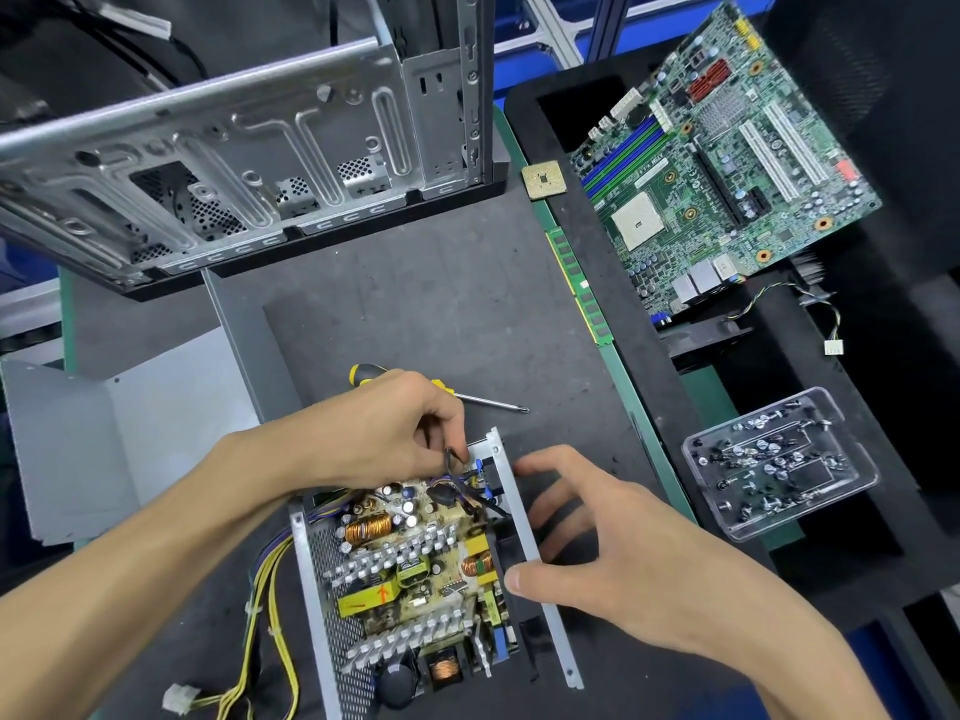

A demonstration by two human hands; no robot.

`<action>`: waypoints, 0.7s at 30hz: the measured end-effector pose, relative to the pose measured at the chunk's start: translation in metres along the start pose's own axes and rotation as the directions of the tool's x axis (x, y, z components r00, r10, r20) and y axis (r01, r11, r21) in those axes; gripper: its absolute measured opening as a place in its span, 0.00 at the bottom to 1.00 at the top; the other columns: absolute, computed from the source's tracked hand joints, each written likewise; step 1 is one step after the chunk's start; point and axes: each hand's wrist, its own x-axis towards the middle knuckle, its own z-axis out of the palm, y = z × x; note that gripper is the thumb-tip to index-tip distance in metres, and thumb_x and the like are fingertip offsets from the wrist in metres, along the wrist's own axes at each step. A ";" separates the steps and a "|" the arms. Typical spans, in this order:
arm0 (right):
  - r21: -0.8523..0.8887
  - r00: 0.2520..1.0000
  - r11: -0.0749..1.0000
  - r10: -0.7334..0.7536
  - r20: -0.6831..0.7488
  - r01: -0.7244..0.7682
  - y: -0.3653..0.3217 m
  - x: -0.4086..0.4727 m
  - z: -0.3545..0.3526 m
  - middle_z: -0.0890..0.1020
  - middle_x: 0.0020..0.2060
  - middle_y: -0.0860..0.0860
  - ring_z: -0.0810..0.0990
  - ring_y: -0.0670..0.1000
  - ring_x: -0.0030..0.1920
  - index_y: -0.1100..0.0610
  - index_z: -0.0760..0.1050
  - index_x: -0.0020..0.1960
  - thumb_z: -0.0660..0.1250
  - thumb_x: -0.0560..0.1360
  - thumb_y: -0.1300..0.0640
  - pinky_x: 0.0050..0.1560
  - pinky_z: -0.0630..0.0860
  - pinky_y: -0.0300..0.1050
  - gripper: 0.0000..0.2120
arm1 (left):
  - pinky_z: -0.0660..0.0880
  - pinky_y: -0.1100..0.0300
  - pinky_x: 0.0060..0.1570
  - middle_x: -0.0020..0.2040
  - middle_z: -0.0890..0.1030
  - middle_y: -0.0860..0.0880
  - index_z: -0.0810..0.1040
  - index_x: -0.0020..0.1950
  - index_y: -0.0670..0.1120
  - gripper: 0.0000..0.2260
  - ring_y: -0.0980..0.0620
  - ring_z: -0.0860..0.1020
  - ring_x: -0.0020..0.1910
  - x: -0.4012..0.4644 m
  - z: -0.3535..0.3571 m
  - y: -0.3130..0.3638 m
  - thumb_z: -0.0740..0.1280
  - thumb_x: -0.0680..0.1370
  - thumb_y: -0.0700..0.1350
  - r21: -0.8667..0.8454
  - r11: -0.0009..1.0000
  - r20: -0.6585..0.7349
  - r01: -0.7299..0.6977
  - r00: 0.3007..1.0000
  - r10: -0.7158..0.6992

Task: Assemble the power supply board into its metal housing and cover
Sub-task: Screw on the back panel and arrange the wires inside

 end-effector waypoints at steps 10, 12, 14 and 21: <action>-0.017 1.000 1.000 0.007 -0.001 -0.007 -0.002 0.000 -0.001 0.79 0.52 0.38 0.81 0.37 0.51 0.27 0.62 0.62 0.76 0.67 0.37 0.55 0.79 0.41 0.30 | 0.74 0.64 0.32 0.35 0.83 0.52 0.83 0.39 0.54 0.09 0.58 0.78 0.30 0.004 -0.001 -0.006 0.74 0.75 0.40 -0.014 0.999 0.023 -0.049 0.999 0.049; -0.015 1.000 1.000 0.006 0.002 -0.006 -0.003 0.001 -0.002 0.79 0.52 0.37 0.81 0.38 0.50 0.27 0.63 0.62 0.77 0.67 0.38 0.54 0.79 0.41 0.30 | 0.75 0.61 0.32 0.35 0.83 0.51 0.83 0.40 0.53 0.09 0.55 0.79 0.32 0.003 -0.001 -0.007 0.74 0.75 0.40 -0.024 0.998 0.019 -0.065 0.998 0.065; -0.014 1.000 1.000 0.005 0.001 -0.005 -0.003 0.001 -0.002 0.79 0.52 0.37 0.81 0.38 0.50 0.27 0.63 0.62 0.77 0.68 0.38 0.54 0.79 0.41 0.30 | 0.78 0.55 0.35 0.36 0.83 0.50 0.83 0.41 0.52 0.08 0.51 0.80 0.34 0.002 -0.001 -0.007 0.74 0.76 0.40 -0.023 0.996 0.019 -0.083 0.996 0.083; 0.004 1.000 1.000 0.017 0.010 -0.017 -0.002 0.000 -0.002 0.78 0.52 0.37 0.80 0.36 0.51 0.26 0.62 0.62 0.77 0.67 0.37 0.52 0.81 0.40 0.31 | 0.78 0.51 0.40 0.36 0.81 0.53 0.83 0.42 0.55 0.08 0.53 0.79 0.36 0.001 -0.004 -0.006 0.73 0.76 0.41 0.117 0.982 0.031 -0.146 0.989 0.143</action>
